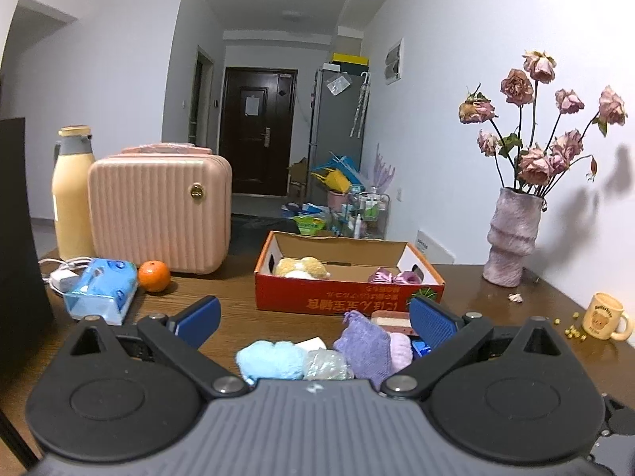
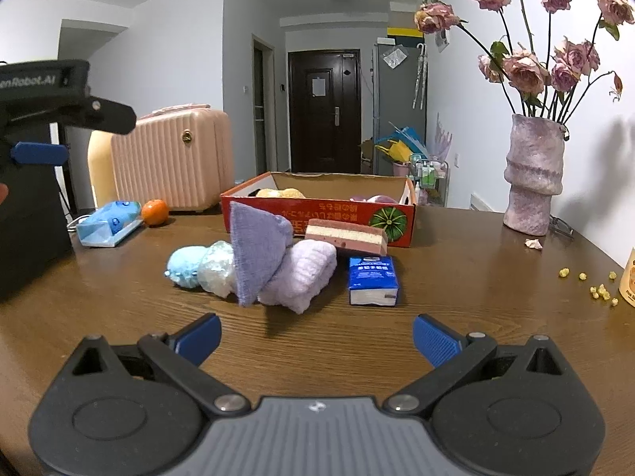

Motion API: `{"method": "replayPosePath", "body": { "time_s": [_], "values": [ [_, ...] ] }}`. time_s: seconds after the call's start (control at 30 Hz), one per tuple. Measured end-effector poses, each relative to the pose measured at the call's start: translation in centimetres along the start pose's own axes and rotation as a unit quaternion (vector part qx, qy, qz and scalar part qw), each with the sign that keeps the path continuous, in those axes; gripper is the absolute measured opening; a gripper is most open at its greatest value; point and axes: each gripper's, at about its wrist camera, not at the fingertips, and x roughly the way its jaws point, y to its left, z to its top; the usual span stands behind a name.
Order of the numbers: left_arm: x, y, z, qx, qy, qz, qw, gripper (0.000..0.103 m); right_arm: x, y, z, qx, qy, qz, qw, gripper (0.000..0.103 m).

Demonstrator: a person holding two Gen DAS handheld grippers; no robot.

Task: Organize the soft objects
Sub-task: 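Withdraw both grippers from the box back over the table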

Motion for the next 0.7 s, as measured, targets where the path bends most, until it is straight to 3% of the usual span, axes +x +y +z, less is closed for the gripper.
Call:
{"method": "replayPosePath", "body": {
  "time_s": [0.37,0.7],
  "values": [
    [4.7,-0.4,2.7,-0.013,0.003,-0.043,0.999,0.103,3.3,-1.5,2.3,-0.005,0.015,-0.031,0.999,0.103],
    [11.4,-3.9,7.0,0.016,0.002,-0.07,0.9974,0.103,7.3,-4.2,5.5,-0.006,0.022,-0.057,0.998,0.103]
  ]
}}
